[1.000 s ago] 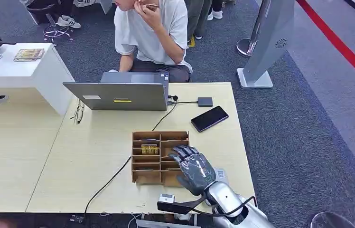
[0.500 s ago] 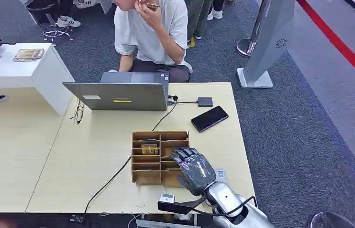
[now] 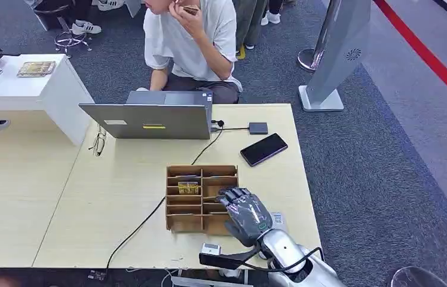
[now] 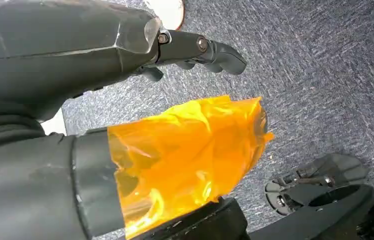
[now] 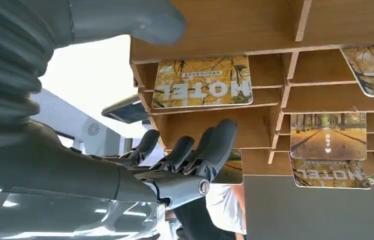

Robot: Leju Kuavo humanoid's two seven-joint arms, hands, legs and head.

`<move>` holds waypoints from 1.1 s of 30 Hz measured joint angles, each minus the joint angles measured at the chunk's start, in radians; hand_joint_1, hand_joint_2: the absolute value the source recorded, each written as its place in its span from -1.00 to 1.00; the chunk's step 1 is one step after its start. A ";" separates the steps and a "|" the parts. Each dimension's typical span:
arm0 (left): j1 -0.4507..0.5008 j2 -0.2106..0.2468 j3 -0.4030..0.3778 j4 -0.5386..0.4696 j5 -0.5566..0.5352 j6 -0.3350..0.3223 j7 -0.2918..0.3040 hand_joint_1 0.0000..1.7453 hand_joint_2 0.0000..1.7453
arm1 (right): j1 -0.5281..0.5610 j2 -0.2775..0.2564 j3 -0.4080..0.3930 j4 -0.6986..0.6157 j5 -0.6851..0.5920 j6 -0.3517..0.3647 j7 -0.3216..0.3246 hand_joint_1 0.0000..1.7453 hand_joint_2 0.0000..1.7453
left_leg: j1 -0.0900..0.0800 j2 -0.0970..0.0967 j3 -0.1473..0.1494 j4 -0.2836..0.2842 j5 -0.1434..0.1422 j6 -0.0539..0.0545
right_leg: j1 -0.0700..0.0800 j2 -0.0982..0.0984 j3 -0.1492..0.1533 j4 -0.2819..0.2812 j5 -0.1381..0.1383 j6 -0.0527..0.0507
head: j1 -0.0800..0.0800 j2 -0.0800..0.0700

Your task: Pass the card to the sensor for recognition and then transmit it.

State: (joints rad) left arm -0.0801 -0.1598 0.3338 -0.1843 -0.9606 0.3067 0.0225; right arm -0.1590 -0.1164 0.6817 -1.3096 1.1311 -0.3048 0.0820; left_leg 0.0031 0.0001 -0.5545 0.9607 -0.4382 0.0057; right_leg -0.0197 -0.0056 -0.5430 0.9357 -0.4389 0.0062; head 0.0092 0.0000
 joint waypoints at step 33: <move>0.000 0.000 0.000 0.000 0.000 0.006 0.000 -1.00 -1.00 | -0.005 0.000 -0.001 0.000 0.000 0.010 0.004 0.84 1.00 | 0.000 0.000 0.000 0.000 0.000 0.000 | 0.000 0.000 0.000 0.000 0.000 0.000 | 0.000 0.000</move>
State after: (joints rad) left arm -0.0802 -0.1598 0.3338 -0.1846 -0.9609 0.3128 0.0225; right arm -0.1637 -0.1164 0.6806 -1.3096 1.1307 -0.2945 0.0858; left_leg 0.0032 0.0002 -0.5544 0.9607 -0.4382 0.0057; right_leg -0.0197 -0.0056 -0.5430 0.9357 -0.4389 0.0062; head 0.0092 0.0000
